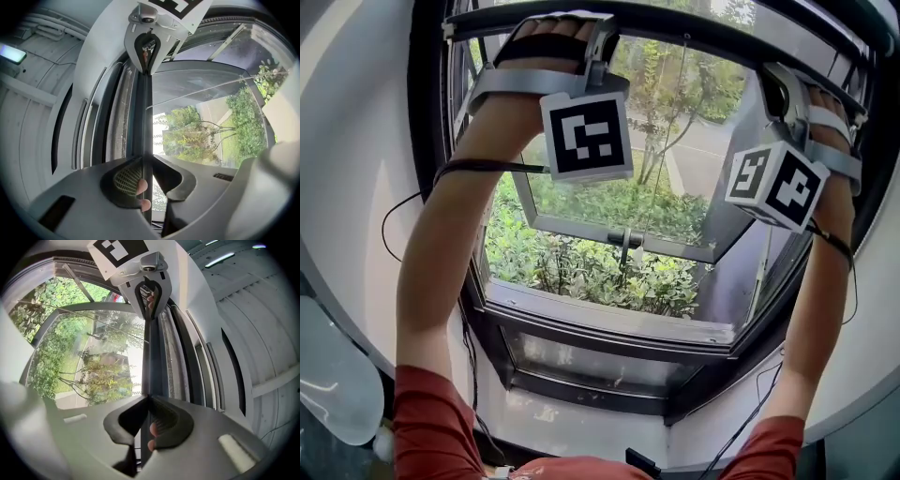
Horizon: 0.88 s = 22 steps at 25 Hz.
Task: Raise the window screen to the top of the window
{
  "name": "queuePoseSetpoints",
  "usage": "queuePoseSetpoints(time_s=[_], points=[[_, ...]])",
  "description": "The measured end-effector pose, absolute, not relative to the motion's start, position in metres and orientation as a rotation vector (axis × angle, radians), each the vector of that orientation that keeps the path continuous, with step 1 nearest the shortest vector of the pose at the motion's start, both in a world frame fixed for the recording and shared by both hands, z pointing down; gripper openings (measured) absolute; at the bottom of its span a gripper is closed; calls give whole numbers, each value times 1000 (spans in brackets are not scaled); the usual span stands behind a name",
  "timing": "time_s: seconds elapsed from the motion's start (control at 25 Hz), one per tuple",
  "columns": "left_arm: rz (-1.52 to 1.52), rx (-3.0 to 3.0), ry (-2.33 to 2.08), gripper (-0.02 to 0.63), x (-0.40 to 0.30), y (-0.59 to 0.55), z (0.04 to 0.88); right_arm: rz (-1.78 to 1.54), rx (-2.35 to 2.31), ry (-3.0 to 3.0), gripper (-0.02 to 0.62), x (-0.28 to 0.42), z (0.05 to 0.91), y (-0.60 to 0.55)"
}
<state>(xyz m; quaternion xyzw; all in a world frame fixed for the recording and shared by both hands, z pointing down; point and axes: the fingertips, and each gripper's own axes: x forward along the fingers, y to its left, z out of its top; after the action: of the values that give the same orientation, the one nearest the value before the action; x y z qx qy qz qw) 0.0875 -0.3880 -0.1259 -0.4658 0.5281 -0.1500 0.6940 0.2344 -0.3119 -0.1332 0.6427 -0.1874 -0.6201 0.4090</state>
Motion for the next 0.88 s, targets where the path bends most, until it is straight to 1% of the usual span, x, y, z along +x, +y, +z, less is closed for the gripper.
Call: queuePoseSetpoints(time_s=[0.44, 0.88], points=[[-306, -1028, 1190, 72, 91, -389, -169, -1536, 1612, -412, 34, 236, -177, -315], [-280, -876, 1281, 72, 85, -385, -225, -1522, 1636, -367, 37, 236, -225, -315]])
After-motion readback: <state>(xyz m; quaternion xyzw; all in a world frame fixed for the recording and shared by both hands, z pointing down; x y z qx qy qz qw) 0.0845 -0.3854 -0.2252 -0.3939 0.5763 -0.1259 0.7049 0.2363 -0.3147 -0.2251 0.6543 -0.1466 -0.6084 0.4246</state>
